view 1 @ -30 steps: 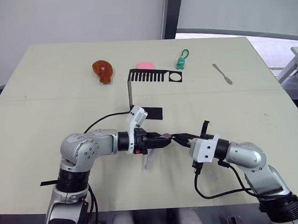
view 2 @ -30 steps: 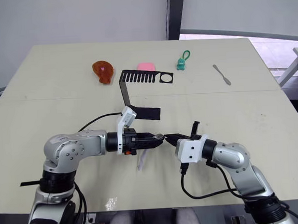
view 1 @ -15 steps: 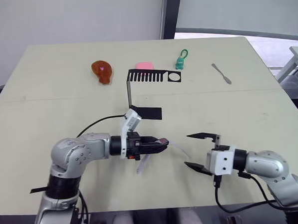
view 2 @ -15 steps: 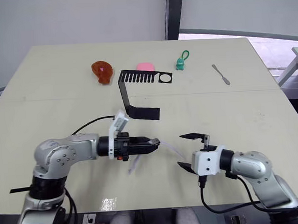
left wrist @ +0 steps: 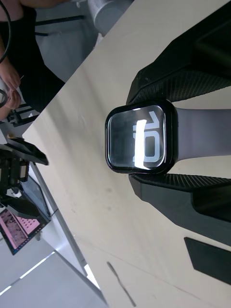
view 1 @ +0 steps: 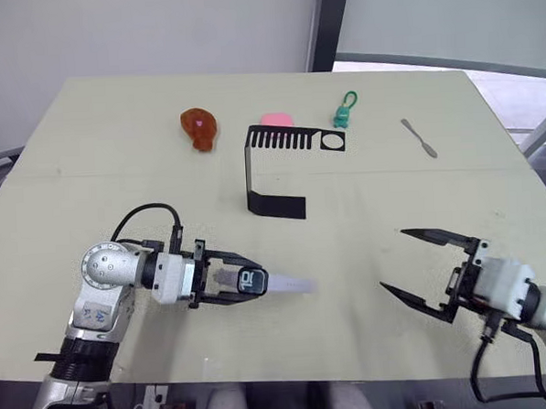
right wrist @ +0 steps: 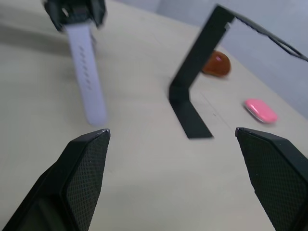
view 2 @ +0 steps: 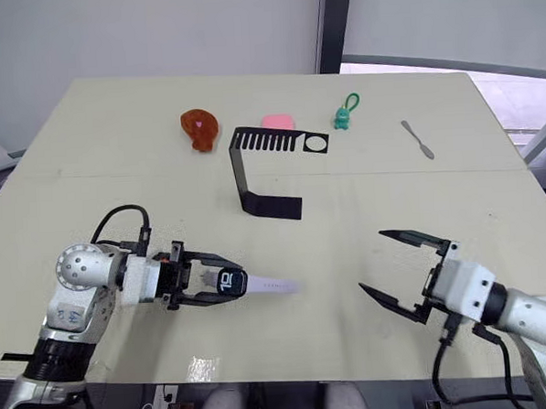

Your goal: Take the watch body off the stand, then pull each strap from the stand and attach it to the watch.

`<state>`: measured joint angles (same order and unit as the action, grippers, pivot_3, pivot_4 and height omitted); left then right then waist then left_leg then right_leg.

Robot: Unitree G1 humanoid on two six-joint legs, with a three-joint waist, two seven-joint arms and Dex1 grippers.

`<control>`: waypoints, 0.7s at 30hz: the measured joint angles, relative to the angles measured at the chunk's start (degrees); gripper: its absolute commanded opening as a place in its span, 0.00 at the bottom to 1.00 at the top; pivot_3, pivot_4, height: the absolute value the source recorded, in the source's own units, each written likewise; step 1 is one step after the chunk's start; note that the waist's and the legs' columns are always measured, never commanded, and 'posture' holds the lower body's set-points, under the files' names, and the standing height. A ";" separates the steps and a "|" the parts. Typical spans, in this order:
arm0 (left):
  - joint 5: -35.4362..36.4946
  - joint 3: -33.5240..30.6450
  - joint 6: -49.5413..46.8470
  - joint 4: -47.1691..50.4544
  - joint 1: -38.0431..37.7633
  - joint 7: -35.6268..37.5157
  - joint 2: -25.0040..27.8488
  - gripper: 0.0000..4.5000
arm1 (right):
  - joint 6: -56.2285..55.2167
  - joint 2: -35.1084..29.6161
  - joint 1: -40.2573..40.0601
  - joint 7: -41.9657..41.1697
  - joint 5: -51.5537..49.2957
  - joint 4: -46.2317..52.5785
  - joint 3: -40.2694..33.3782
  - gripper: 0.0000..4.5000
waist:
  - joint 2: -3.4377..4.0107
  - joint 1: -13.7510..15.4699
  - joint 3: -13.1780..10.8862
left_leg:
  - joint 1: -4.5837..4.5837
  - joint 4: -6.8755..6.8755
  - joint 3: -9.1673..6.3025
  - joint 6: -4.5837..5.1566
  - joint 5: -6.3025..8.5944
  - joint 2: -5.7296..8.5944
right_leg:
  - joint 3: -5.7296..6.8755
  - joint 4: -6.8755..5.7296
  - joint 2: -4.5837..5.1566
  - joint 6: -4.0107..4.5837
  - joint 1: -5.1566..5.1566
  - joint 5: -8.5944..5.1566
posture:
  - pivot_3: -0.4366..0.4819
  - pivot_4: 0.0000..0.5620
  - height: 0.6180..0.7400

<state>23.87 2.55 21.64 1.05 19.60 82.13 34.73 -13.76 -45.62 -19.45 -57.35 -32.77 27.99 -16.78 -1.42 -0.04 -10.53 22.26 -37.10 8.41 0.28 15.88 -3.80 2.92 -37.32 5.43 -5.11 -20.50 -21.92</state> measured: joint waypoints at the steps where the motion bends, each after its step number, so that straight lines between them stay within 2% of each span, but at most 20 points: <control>1: -0.01 0.09 0.88 -0.44 0.01 0.09 -0.12 0.36 | 0.74 -0.03 -0.60 -0.66 -0.73 0.91 0.01 0.98 | -0.01 -0.04 0.00 | 0.02 -0.04 0.00 0.03 0.01 0.01 | 0.00 -0.01 0.01 -0.03 0.00 0.02 | 0.48 0.27 1.00; 9: -0.52 1.74 1.58 -1.27 0.55 -0.85 -0.78 0.36 | 0.67 0.70 1.01 -1.73 -0.28 1.18 -0.02 0.98 | -0.01 -0.41 0.00 | -0.05 -0.03 0.04 0.05 0.02 0.02 | -0.03 -0.04 0.00 -0.08 0.00 0.05 | 0.48 0.27 1.00; 13: -0.71 4.07 -7.74 0.23 2.51 -5.00 -1.17 0.36 | 0.70 0.70 1.19 -2.53 -0.45 0.83 -1.03 0.98 | -0.01 -0.12 -0.01 | -0.03 -0.10 0.04 0.08 0.02 0.04 | -0.04 -0.06 0.01 -0.09 0.02 0.05 | 0.48 0.27 1.00; 17: -2.28 8.02 -22.24 2.94 8.18 -12.24 -4.15 0.36 | 2.56 0.66 2.73 -3.19 -1.79 -0.20 -1.95 0.98 | -0.03 0.10 -0.01 | -0.02 -0.11 0.01 0.10 0.03 0.09 | -0.04 -0.04 0.01 -0.10 0.06 0.05 | 0.48 0.27 1.00; 21: -8.60 14.00 -32.08 2.39 14.20 -18.71 -8.19 0.36 | 3.77 0.66 2.41 -4.73 -2.20 -0.79 -1.99 0.98 | -0.04 0.12 -0.01 | -0.01 -0.11 0.02 0.06 0.01 0.08 | -0.05 -0.02 -0.10 -0.10 0.04 0.05 | 0.48 0.27 1.00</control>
<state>15.26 16.55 -10.44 3.44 33.80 63.42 26.54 -9.99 -44.96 -17.04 -62.08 -34.98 27.20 -18.77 -1.45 0.08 -10.54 22.25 -37.21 8.43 0.33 15.88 -3.71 2.87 -37.34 5.33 -5.21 -20.46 -21.86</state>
